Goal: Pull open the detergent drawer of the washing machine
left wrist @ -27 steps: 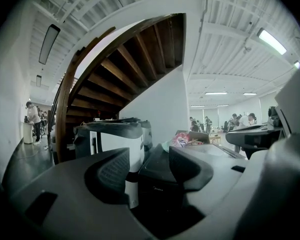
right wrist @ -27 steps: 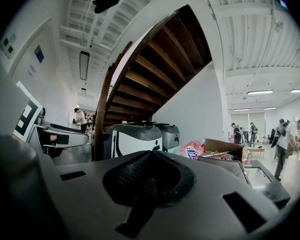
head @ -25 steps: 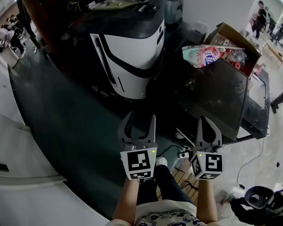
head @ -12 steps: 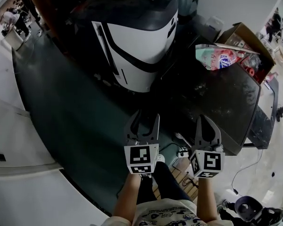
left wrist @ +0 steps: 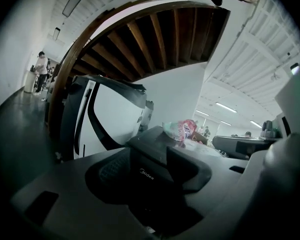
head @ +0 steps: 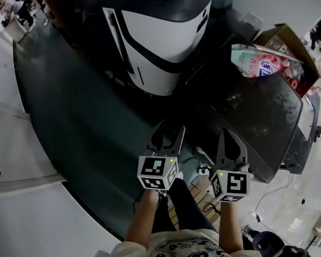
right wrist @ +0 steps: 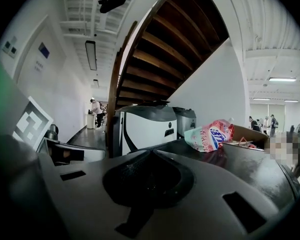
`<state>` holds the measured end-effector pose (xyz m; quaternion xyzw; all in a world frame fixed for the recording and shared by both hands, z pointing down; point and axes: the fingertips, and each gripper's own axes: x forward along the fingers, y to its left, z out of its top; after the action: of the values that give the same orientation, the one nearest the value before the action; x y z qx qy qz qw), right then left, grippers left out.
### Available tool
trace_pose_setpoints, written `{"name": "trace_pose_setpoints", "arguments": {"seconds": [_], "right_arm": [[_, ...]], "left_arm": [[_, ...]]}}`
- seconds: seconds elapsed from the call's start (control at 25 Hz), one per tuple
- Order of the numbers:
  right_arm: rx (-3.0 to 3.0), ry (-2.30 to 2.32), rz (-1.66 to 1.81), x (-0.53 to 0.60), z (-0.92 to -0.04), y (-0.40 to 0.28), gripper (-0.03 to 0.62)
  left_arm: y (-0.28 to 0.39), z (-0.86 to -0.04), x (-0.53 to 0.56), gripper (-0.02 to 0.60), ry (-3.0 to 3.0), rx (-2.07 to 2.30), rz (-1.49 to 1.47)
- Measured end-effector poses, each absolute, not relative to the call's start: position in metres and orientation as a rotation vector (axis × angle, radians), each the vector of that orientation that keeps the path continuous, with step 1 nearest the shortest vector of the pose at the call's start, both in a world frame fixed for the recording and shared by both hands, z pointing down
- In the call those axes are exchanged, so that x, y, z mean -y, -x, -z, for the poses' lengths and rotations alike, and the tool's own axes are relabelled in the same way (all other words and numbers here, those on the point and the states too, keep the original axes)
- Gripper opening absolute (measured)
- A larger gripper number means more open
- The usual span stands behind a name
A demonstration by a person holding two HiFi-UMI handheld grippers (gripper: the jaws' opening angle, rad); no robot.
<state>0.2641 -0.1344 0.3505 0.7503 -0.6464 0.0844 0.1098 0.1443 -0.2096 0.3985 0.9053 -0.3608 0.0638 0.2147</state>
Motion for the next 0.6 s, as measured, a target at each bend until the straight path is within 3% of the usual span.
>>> {"name": "trace_pose_setpoints", "arguments": {"seconds": [0.6], "right_arm": [[1.921,-2.114,-0.334,0.150,-0.406,-0.259,0.014]], "left_arm": [[-0.175,-0.504,0.217,0.242,-2.172,0.811,-0.092]]}}
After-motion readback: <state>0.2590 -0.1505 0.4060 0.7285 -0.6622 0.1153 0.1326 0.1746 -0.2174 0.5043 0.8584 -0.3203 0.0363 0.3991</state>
